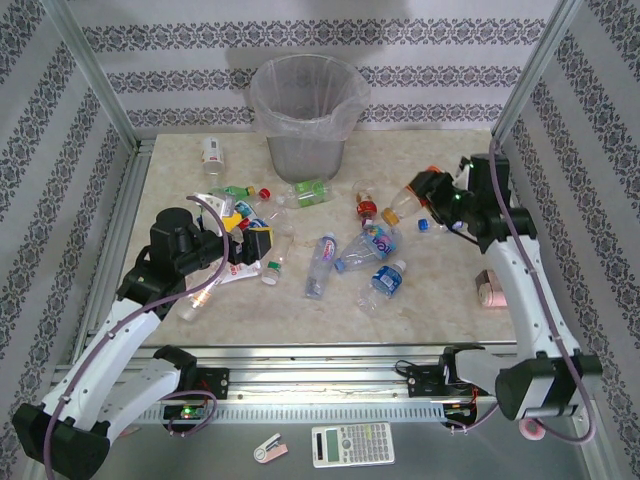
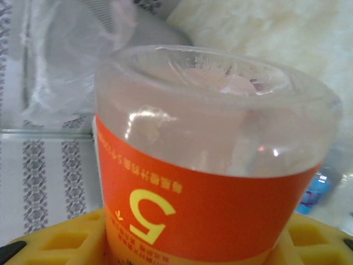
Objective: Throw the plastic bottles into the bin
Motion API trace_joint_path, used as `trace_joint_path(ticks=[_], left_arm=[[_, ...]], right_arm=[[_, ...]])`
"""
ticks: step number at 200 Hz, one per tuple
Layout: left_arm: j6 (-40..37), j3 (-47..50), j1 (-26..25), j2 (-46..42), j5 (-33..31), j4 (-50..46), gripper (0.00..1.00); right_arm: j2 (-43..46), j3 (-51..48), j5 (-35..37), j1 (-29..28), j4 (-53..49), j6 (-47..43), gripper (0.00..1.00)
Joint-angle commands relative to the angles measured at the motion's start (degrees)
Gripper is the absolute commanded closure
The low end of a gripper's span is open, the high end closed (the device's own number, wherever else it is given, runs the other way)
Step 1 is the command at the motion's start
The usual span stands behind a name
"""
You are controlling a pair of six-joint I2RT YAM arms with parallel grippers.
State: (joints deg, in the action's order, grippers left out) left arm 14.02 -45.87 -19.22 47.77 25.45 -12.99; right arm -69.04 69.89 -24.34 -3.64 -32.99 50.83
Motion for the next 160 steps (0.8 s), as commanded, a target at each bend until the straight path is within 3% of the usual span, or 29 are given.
trace_joint_path(ticks=[1,47,89,125,160], left_arm=[[0.8,-1.2,-1.2,0.0,0.4,2.8,0.01],[1.0,-1.5,-2.0,-0.8,-2.3,0.5,0.01],[1.4,-1.4,-2.5,-2.6,-4.4,-1.1,0.00],[1.4,-1.8,-3.1,-2.7,-6.1,-1.9,0.01],[1.3,-3.1,-3.5,-1.8,-7.1,-2.0,0.00]], right_arm=[[-5.5,7.7,-0.3,-3.7,2.1,0.1,0.63],[-18.9,26.7,-0.5,-8.8,2.0,-0.2,0.64],[-27.4,39.8,-1.7,-9.6,2.1,1.4,0.64],[-31.7,46.1,-3.1,-10.1,1.8,2.2,0.64],[-33.1,45.8,-3.9,-10.4,1.4,2.4,0.64]])
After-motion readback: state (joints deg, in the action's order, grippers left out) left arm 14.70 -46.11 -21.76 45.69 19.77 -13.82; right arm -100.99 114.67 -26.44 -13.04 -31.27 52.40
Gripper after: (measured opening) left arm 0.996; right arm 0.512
